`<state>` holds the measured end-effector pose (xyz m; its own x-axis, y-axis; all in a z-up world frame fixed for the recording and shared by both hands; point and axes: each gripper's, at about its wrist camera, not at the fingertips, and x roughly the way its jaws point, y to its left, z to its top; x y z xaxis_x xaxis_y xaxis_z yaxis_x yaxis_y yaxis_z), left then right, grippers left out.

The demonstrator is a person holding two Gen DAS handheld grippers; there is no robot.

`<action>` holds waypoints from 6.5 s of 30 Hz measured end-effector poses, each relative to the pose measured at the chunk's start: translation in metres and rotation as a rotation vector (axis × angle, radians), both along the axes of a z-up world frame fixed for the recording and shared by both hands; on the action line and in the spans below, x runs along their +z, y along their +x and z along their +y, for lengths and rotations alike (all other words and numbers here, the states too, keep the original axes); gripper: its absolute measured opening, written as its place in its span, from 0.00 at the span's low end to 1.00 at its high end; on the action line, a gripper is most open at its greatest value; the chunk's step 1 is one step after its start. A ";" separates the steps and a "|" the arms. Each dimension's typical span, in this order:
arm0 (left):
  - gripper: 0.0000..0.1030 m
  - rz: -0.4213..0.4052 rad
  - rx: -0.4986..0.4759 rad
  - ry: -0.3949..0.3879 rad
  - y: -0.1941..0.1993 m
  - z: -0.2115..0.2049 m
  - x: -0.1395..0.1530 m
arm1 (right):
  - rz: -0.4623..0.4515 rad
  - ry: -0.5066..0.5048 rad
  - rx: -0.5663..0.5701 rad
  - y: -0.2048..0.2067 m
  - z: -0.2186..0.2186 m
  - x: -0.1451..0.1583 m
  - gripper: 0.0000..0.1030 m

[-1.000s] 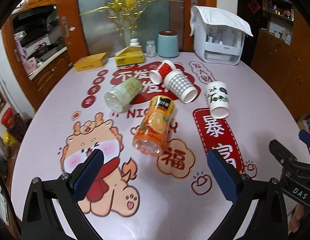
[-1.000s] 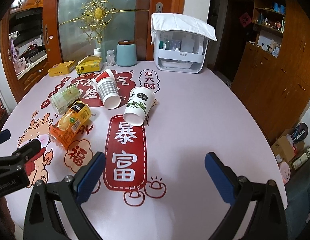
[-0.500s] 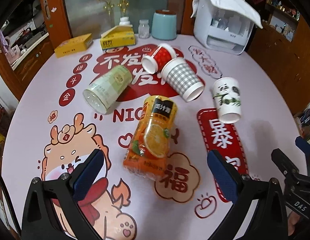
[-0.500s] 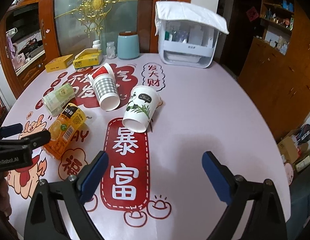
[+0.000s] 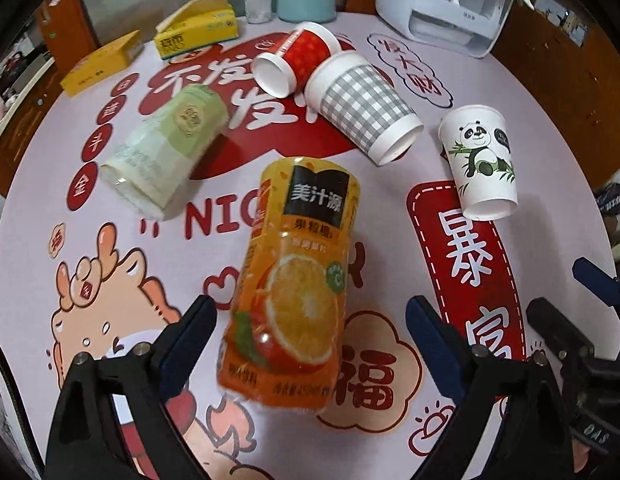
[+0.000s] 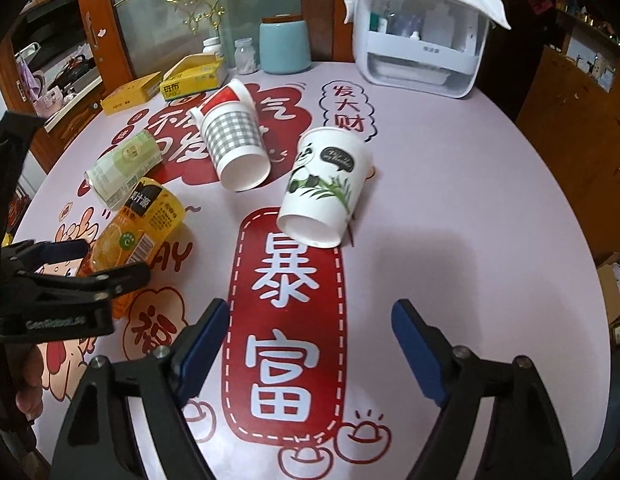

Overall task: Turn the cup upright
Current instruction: 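Move the left gripper toward the orange juice bottle lying on its side, then close the left gripper around the orange bottle's body and lift it, then hold the orange bottle in the left gripper while the right gripper closes on it, then open the left gripper while the right gripper pulls the orange bottle away, then rotate the orange bottle cap-up with the right gripper and lower it onto the table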

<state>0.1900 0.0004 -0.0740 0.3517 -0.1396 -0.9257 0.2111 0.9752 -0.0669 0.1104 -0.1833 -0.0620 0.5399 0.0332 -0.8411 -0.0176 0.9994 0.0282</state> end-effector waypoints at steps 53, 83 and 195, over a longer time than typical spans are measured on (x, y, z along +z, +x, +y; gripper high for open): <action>0.59 0.165 0.188 -0.300 -0.094 -0.031 -0.021 | 0.080 0.025 -0.122 -0.054 -0.044 -0.026 0.78; 0.80 0.151 0.108 -0.262 -0.098 -0.009 -0.011 | 0.119 0.155 -0.073 -0.047 -0.036 -0.028 0.78; 0.81 -0.006 0.030 -0.323 -0.113 0.065 -0.001 | -0.428 0.142 0.330 -0.091 0.071 -0.009 0.55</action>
<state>0.0765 0.0659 -0.0748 0.3655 -0.4150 -0.8332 0.1841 0.9097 -0.3723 0.0197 -0.1121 -0.0706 0.7740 0.3554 -0.5240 -0.3681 0.9260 0.0843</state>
